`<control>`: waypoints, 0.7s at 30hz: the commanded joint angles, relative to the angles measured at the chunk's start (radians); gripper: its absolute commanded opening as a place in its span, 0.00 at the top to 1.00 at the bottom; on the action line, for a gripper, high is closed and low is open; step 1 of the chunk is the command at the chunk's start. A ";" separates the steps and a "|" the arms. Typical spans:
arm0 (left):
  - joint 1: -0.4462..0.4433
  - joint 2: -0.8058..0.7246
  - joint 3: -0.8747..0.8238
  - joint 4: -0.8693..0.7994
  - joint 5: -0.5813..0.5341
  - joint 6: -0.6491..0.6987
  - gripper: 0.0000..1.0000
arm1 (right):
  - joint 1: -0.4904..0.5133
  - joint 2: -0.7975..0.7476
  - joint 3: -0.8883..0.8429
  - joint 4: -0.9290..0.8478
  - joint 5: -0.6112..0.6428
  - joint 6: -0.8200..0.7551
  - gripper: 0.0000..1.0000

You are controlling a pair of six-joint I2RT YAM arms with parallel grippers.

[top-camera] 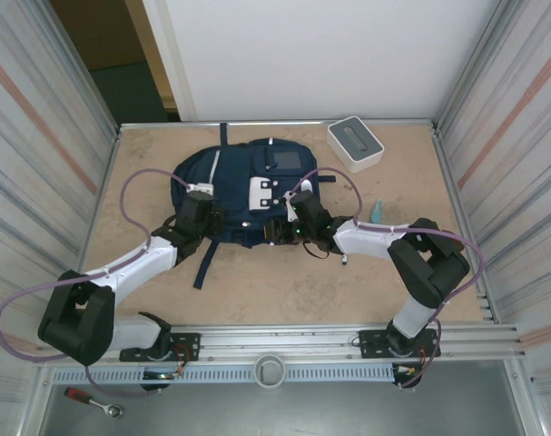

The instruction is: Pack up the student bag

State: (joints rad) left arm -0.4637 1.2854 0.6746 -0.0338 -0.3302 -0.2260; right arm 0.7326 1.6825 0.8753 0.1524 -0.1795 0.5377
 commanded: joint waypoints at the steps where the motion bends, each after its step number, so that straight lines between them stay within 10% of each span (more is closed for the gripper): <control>1: 0.010 -0.022 -0.004 -0.014 0.043 -0.017 0.47 | -0.012 0.013 0.019 -0.043 0.037 -0.016 0.47; 13: 0.010 0.027 0.017 -0.046 0.030 -0.015 0.29 | -0.013 0.013 -0.002 -0.025 0.040 -0.010 0.47; 21: 0.036 0.034 0.025 -0.057 0.004 -0.011 0.42 | -0.015 0.009 -0.009 -0.025 0.049 -0.008 0.47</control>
State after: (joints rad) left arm -0.4519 1.3212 0.6777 -0.0750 -0.3058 -0.2367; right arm 0.7326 1.6825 0.8753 0.1528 -0.1787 0.5377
